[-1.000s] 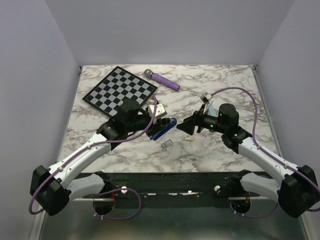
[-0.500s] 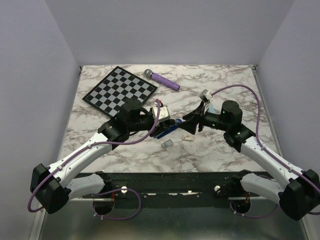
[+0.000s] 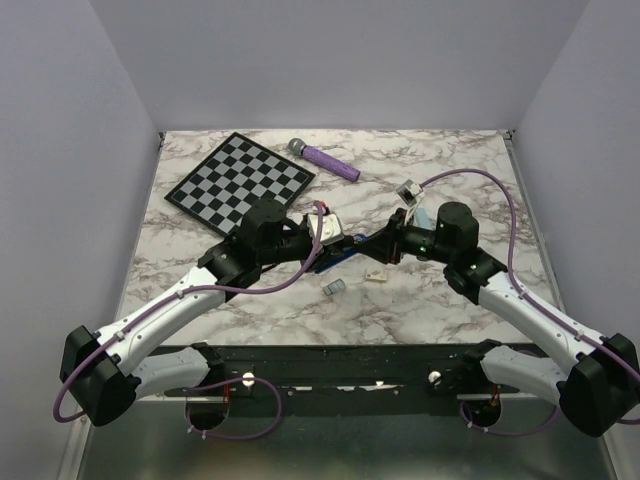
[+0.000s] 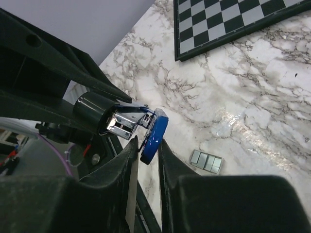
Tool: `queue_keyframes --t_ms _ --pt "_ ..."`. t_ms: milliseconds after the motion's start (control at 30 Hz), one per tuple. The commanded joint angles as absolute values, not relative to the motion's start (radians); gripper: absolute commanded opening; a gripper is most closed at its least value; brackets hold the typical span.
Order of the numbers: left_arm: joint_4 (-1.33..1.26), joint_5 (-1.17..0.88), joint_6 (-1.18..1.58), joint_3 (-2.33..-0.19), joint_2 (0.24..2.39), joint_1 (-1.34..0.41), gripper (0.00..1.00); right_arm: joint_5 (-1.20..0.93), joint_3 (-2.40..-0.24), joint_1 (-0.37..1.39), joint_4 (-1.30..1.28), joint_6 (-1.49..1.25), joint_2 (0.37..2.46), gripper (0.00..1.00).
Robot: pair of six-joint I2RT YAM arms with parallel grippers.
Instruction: Load the staples into the stapler
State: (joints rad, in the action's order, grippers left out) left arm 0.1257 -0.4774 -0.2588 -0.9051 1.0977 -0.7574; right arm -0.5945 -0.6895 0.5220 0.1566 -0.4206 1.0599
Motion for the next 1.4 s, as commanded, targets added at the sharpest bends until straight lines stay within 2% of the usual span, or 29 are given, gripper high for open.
queue_keyframes --t_ms 0,500,567,600,667,700,833,933,1200,1367 --pt "0.025 -0.503 -0.273 -0.930 1.069 -0.787 0.00 -0.469 -0.675 0.517 0.163 -0.518 1.057 0.25" --pt "-0.023 -0.423 -0.290 -0.968 1.157 -0.922 0.00 -0.313 -0.588 0.535 0.313 -0.710 1.008 0.27" --pt "-0.035 -0.408 -0.284 -0.963 1.158 -0.927 0.00 -0.311 -0.589 0.535 0.308 -0.710 1.014 0.21" --pt "-0.044 -0.370 -0.281 -0.957 1.154 -0.927 0.00 -0.316 -0.589 0.535 0.299 -0.707 1.014 0.17" --pt "-0.074 -0.319 -0.281 -0.933 1.128 -0.927 0.00 -0.316 -0.589 0.534 0.284 -0.701 1.014 0.02" --pt "-0.084 -0.292 -0.281 -0.922 1.115 -0.927 0.00 -0.301 -0.589 0.534 0.269 -0.707 1.008 0.01" --pt "-0.170 -0.088 -0.272 -0.845 1.005 -0.923 0.00 -0.259 -0.580 0.526 0.247 -0.704 0.962 0.01" --pt "-0.256 -0.008 -0.236 -0.750 0.909 -0.899 0.00 -0.288 -0.577 0.480 0.245 -0.725 0.924 0.01" --pt "-0.460 0.324 -0.059 -0.468 0.672 -0.848 0.00 -0.552 -0.515 0.266 0.397 -0.929 0.841 0.01" --pt "-0.557 0.552 0.174 -0.306 0.555 -0.802 0.00 -0.644 -0.496 0.184 0.506 -1.063 0.801 0.01"
